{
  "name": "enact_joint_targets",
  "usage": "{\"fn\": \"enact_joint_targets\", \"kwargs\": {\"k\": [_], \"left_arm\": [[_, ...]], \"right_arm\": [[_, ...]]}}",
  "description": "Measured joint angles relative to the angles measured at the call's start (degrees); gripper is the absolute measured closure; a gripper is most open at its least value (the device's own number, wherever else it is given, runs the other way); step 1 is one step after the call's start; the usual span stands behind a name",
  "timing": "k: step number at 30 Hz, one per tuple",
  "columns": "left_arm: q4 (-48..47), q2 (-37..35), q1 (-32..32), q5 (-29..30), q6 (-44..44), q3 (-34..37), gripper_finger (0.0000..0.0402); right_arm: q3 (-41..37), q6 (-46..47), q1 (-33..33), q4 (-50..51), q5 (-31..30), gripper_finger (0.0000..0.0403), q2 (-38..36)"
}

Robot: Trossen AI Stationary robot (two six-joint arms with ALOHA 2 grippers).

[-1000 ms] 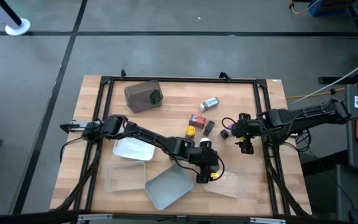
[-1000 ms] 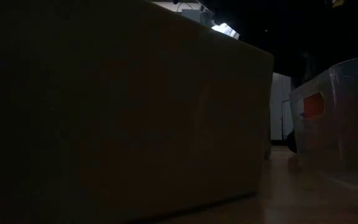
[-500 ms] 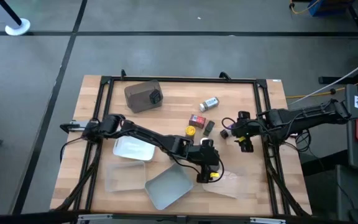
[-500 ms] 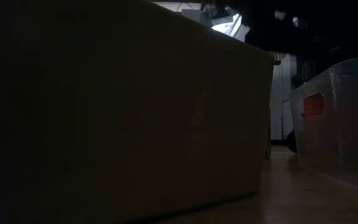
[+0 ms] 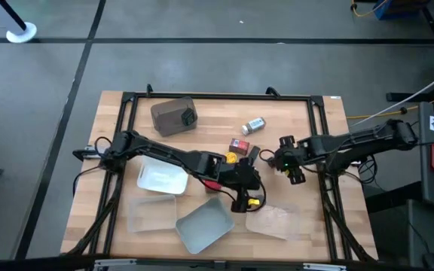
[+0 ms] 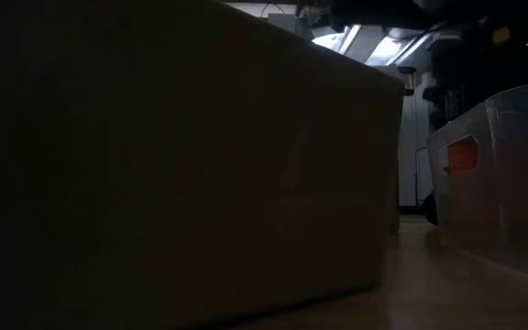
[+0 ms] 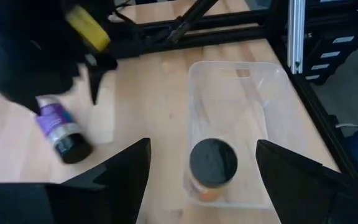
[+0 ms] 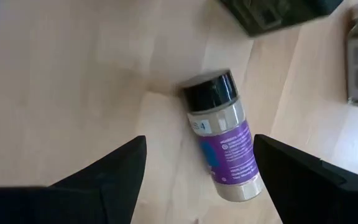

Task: Sort spices by type
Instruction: Put the black seasoning bottle into the right transparent bin

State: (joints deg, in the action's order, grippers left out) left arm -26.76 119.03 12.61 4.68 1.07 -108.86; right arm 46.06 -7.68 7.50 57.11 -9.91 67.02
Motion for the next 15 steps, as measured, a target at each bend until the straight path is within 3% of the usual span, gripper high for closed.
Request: {"fn": "enact_joint_targets", "kwargs": {"k": [15], "left_arm": [[-10.40,-1.62,-0.49,-0.01,-0.01,0.00,0.0127]], "right_arm": [[0.00,-10.75,-14.65,-0.79,0.00,0.0109,12.96]]}}
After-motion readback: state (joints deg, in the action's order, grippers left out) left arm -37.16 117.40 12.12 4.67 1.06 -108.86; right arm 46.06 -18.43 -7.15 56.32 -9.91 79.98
